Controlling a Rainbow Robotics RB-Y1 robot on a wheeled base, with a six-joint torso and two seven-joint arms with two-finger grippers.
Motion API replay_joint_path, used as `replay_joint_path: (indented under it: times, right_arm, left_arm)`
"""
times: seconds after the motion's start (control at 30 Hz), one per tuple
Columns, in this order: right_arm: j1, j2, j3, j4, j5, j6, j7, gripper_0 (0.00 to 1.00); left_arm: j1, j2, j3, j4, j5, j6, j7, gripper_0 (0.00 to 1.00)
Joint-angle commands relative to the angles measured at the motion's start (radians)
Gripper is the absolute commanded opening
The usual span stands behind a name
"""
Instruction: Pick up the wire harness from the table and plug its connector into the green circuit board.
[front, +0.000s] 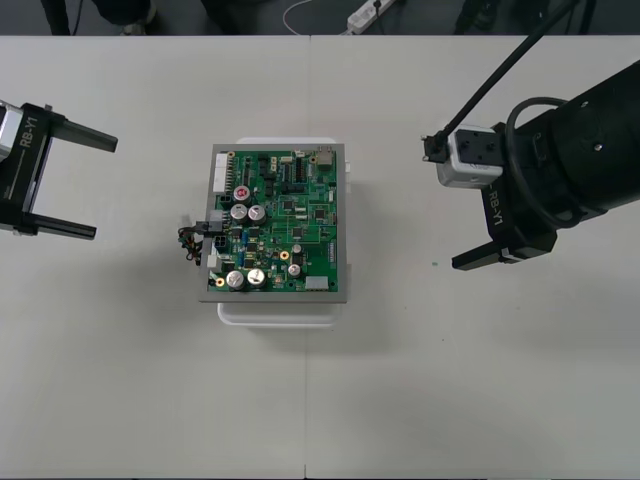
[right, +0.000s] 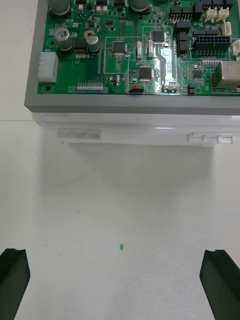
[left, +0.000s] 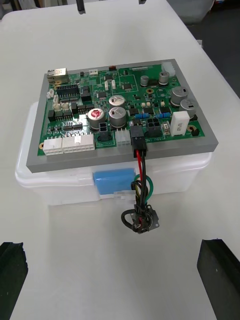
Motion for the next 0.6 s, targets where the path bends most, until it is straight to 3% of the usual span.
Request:
replay_joint_path:
  times: [0.03, 0.6]
  right_arm:
    - [0.001, -0.062, -0.033, 0.042, -0.071, -0.003, 0.088, 1.0]
    - [0.001, -0.105, -0.053, 0.259, -0.135, -0.003, 0.464, 1.0]
  left_arm:
    - [0.048, -0.04, 0.092, -0.087, -0.043, -0.024, 0.155, 1.0]
    - [0.087, -0.2, 0.236, -0.219, -0.242, -0.024, 0.223, 1.0]
